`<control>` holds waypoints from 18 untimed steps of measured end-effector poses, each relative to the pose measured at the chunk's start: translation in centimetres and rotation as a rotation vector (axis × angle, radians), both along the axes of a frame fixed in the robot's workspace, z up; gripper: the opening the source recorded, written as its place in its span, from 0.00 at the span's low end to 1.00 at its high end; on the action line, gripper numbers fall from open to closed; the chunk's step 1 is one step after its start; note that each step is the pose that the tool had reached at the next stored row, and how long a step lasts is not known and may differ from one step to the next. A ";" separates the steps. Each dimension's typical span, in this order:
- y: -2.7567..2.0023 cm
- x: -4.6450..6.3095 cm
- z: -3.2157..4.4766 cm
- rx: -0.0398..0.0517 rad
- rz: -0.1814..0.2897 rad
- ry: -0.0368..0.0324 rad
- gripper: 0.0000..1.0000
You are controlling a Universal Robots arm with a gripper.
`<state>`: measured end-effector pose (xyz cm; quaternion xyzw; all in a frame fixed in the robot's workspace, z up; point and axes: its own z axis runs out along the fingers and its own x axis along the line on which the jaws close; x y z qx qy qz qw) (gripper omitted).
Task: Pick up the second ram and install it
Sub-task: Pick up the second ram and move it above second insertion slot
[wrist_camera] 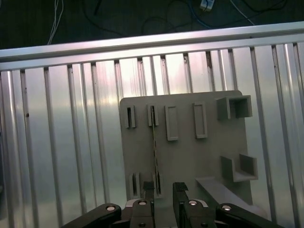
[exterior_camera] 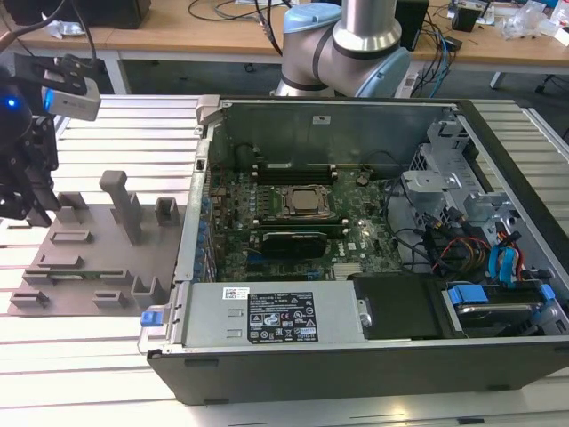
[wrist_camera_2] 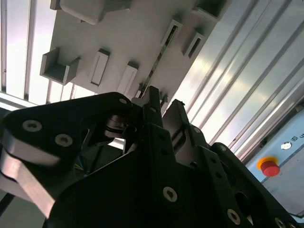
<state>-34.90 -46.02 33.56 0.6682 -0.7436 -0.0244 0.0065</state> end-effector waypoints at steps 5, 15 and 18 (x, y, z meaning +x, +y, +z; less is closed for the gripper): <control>0.00 0.0 -0.40 0.0000 0.008 -0.0001 0.30; 0.00 0.0 -0.97 0.0000 0.021 0.0000 0.30; 0.00 0.0 -1.10 -0.0001 0.024 0.0000 0.30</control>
